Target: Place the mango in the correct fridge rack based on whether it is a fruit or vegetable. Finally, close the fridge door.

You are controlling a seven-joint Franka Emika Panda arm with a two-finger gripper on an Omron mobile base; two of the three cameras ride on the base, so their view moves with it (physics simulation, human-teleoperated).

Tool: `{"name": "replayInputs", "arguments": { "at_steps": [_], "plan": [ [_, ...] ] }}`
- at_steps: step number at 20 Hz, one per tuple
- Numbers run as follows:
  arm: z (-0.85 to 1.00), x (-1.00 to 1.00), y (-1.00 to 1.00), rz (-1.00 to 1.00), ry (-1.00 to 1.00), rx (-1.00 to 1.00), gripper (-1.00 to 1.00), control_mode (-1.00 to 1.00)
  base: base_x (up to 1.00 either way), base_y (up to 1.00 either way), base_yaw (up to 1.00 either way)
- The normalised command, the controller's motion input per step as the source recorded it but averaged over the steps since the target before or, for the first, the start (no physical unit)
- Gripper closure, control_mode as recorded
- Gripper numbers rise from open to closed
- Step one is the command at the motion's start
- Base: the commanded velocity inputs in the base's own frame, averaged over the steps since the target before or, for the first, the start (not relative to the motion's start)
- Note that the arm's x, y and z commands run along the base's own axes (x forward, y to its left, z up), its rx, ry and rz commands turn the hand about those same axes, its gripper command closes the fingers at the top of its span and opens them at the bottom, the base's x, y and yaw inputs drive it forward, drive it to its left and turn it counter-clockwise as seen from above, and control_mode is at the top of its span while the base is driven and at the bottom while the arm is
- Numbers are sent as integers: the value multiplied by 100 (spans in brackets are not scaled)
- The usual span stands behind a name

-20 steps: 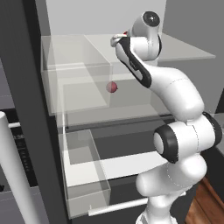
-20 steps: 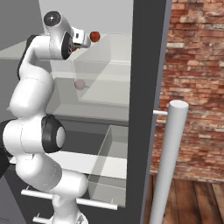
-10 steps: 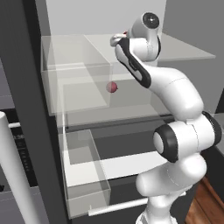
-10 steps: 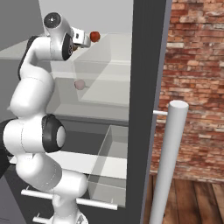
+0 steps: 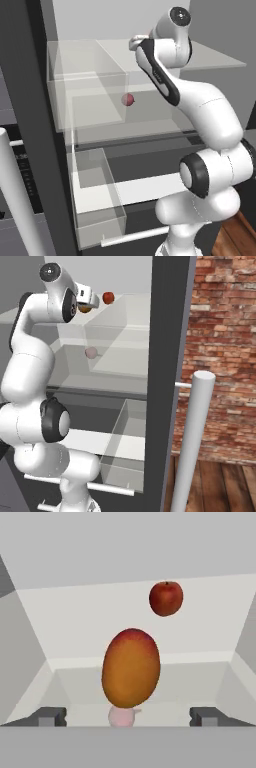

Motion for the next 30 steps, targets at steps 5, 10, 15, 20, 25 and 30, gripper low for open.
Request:
{"name": "replayInputs", "arguments": {
  "at_steps": [5, 10, 15, 20, 25, 30],
  "plan": [
    [0, -100, 0, -5, -6, 6, -100, -100, 0, 0, 0],
    [-14, -100, 0, -8, -4, 5, -100, -100, 0, 0, 0],
    [-47, -100, -1, -5, -1, 0, -100, -100, 0, 0, 0],
    [-60, -100, -18, 0, 0, 0, -100, -100, 0, 0, 0],
    [-53, -100, -43, 0, 0, 0, -100, -100, 0, 0, 0],
    [-31, -33, 1, 0, 10, 0, -100, -100, 0, 0, 0]
  ]
}}
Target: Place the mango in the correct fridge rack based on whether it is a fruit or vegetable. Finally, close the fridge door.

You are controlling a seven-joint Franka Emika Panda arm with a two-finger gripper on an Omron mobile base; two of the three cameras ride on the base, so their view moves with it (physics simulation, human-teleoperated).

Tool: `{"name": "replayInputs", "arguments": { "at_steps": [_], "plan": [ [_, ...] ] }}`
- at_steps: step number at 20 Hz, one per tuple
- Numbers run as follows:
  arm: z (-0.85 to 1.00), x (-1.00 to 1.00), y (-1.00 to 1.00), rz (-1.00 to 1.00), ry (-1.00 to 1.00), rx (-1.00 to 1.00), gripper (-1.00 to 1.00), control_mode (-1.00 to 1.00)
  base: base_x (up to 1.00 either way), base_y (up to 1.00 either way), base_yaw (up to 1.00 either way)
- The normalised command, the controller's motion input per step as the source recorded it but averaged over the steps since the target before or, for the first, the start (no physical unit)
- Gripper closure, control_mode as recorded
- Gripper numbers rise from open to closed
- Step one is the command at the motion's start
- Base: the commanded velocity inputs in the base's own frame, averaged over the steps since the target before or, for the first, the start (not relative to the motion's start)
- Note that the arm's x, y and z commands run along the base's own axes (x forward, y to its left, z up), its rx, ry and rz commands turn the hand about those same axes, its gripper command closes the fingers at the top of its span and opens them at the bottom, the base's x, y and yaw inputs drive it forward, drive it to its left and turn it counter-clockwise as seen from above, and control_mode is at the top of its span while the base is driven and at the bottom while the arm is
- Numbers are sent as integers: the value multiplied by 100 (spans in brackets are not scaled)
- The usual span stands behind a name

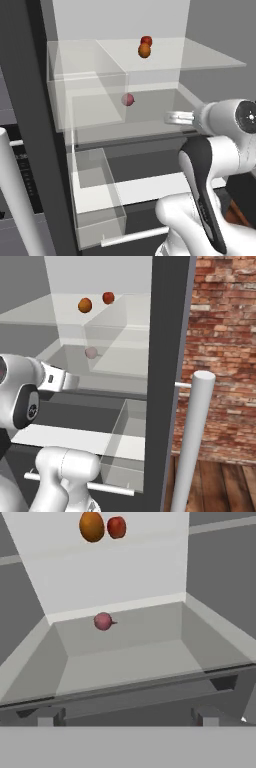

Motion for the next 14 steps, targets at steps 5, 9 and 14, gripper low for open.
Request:
{"name": "replayInputs", "arguments": {
  "at_steps": [5, 9, 14],
  "plan": [
    [-17, -2, 6, -1, 9, 0, -100, -100, 0, 0, 0],
    [-8, -33, 0, -3, 2, 0, -100, 100, -50, 0, -2],
    [0, 0, 0, 0, 0, 0, -100, 100, -86, 1, -2]
  ]
}}
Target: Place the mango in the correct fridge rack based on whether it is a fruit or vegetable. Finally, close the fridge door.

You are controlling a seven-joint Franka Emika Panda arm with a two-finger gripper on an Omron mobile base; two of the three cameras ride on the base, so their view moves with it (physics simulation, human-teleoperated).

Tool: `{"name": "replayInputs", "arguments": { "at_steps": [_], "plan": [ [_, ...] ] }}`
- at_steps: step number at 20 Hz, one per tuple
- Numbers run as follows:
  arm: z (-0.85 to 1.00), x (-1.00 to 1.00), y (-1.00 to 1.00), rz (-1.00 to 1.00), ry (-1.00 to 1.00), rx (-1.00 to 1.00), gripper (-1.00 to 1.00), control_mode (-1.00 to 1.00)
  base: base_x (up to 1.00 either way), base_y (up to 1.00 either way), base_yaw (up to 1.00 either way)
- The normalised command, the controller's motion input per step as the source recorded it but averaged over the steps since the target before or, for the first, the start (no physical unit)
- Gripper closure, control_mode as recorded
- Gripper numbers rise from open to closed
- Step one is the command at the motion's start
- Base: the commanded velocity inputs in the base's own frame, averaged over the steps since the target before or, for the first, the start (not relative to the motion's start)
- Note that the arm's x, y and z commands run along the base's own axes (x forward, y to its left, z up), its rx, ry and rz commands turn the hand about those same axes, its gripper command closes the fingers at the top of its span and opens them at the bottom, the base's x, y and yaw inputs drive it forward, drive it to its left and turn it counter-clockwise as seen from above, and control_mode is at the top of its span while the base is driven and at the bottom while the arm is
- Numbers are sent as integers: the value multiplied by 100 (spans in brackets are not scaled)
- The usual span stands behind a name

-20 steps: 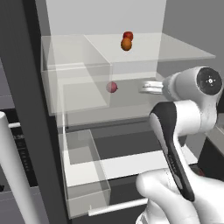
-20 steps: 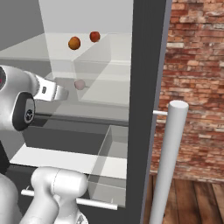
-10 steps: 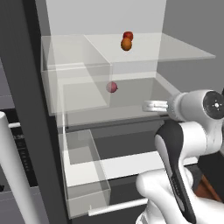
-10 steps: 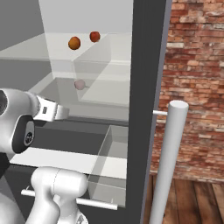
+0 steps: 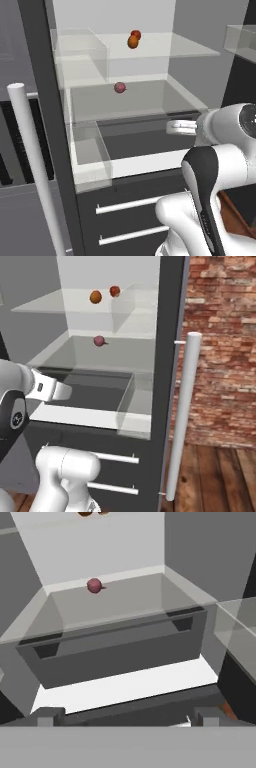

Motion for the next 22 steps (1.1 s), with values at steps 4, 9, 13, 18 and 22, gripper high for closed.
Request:
{"name": "replayInputs", "arguments": {
  "at_steps": [4, 9, 13, 18, 22],
  "plan": [
    [0, 0, 0, 0, 0, 0, -100, 100, -39, 1, 0],
    [0, 0, 0, 0, 0, 0, -100, 100, -31, 4, 0],
    [0, 0, 0, 0, 0, 0, -100, 100, -43, 1, 0],
    [0, 0, 0, 0, 0, 0, -100, 100, -30, 5, 0],
    [0, 0, 0, 0, 0, 0, -100, 100, -29, 5, 0]
  ]
}}
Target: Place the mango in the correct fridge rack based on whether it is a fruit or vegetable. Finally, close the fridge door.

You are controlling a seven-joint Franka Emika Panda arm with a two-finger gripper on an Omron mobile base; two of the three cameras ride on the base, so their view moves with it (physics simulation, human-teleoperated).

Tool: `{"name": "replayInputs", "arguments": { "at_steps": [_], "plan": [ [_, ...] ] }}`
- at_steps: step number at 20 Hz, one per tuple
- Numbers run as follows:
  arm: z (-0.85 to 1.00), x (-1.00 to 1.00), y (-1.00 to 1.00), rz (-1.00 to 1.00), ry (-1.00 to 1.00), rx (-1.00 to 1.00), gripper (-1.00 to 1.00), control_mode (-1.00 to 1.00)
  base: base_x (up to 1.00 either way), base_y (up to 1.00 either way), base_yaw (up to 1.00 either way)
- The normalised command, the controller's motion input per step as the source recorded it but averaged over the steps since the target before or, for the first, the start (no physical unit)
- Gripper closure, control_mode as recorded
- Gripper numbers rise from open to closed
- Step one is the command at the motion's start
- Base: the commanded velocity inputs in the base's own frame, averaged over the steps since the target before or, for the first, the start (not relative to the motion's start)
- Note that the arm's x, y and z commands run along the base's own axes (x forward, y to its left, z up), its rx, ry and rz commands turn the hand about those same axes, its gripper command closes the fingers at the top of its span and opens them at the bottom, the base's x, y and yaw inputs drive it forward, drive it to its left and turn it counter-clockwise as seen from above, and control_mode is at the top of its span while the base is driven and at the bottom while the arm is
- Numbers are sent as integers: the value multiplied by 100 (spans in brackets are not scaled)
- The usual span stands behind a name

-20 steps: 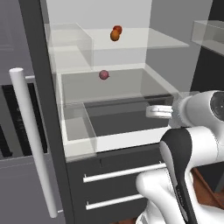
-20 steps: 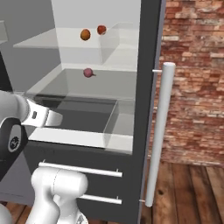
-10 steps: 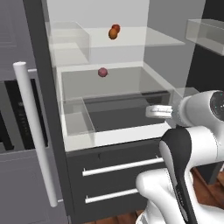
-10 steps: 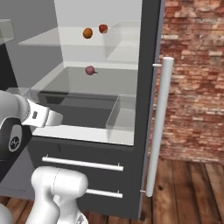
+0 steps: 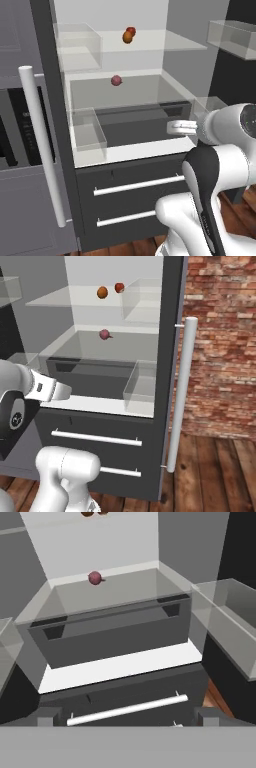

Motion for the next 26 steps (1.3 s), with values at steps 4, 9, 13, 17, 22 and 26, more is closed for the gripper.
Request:
{"name": "replayInputs", "arguments": {
  "at_steps": [4, 9, 13, 17, 22, 26],
  "plan": [
    [0, 0, 0, 0, 0, 0, -100, 100, 0, 0, 0],
    [10, -47, 18, 4, 0, -5, -100, -100, 0, 0, 0],
    [47, -68, 95, 21, -6, -22, -100, -100, 0, 0, 0],
    [36, -63, 100, 25, 0, -26, -100, -100, 0, 0, 0],
    [11, -55, 100, 23, 0, -24, -100, -100, 0, 0, 0],
    [0, -38, 100, 23, 0, -26, -100, -100, 0, 0, 0]
  ]
}}
